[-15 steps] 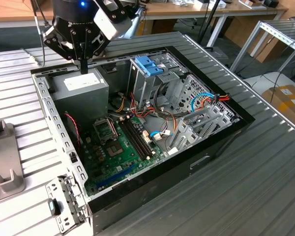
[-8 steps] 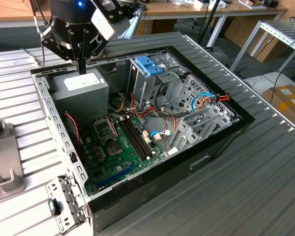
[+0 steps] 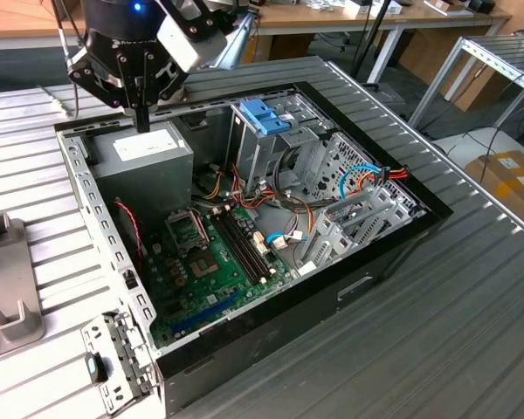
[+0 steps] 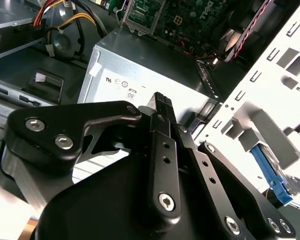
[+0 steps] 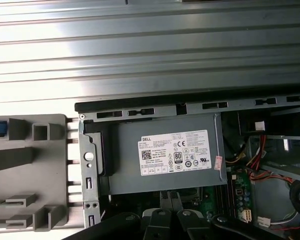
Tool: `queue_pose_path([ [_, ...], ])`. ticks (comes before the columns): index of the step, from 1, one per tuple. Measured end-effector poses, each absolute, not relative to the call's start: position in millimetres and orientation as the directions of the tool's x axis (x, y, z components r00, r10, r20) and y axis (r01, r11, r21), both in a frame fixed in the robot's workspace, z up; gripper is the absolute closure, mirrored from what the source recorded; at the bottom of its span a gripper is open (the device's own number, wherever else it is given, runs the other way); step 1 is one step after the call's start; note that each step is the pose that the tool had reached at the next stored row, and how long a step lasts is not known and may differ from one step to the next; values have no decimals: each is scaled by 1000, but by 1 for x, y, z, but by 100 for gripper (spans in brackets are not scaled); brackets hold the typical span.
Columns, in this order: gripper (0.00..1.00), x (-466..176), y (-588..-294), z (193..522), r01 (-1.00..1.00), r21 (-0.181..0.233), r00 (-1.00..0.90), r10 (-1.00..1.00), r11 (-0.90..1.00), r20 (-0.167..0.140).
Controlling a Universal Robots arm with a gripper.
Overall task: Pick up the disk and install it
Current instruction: 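Reach for the disk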
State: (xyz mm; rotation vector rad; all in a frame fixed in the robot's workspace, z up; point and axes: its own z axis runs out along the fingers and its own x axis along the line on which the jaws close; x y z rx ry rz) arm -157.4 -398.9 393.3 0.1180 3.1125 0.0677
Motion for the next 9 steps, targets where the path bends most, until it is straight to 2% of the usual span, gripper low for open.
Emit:
queue_pose_path([
  [9,90,-161,-399,393,75,44,-997,76,996,-25],
])
